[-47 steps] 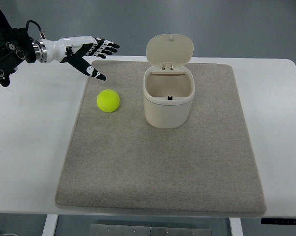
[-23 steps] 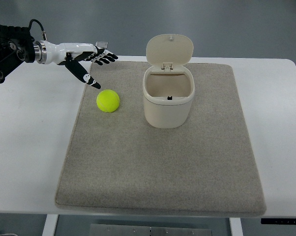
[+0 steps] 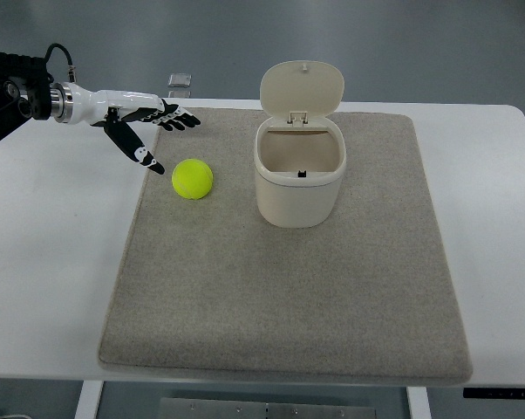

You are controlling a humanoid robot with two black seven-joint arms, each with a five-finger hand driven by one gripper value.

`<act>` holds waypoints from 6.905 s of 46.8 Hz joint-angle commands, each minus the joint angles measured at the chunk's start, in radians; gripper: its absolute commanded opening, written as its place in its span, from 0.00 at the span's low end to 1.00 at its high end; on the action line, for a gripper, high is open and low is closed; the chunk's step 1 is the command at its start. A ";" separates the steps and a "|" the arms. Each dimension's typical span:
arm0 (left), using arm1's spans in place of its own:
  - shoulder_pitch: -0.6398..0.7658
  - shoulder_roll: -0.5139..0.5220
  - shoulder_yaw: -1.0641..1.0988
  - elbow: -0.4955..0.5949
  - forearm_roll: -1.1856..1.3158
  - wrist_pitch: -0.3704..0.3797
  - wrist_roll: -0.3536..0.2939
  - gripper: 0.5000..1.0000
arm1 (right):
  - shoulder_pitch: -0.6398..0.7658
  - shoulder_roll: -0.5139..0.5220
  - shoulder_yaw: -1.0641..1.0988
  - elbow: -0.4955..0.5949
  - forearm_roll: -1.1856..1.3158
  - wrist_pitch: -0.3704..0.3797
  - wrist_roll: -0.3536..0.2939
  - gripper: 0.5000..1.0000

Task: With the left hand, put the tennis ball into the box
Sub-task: 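Lower the left hand beside the yellow tennis ball, fingers curling, then close the left hand fingers around the tennis ball, then lift the held ball high with the left hand, away from the mat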

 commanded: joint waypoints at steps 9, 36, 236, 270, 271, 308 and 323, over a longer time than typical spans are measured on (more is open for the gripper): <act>0.018 -0.008 -0.001 -0.002 0.003 0.005 0.000 0.90 | -0.001 0.000 0.000 0.000 0.000 0.000 0.000 0.80; 0.053 -0.009 -0.010 -0.033 -0.011 0.014 0.000 0.91 | 0.001 0.000 0.000 0.000 0.000 0.000 0.000 0.80; 0.087 -0.069 0.004 -0.054 0.012 0.187 0.000 0.00 | -0.001 0.000 0.000 0.000 0.000 0.000 0.000 0.80; 0.007 -0.097 -0.088 0.095 -0.396 0.195 0.000 0.00 | 0.001 0.000 0.000 0.000 0.000 0.001 0.000 0.80; 0.001 -0.097 -0.088 0.096 -0.417 0.193 0.000 0.00 | -0.001 0.000 0.000 0.000 0.000 0.000 0.000 0.80; -0.209 -0.098 -0.210 -0.054 -0.674 0.135 0.000 0.00 | -0.001 0.000 0.000 0.000 0.000 0.000 0.000 0.80; -0.238 -0.110 -0.216 -0.209 -0.671 0.169 0.000 0.00 | -0.001 0.000 0.000 0.000 0.000 0.001 0.000 0.80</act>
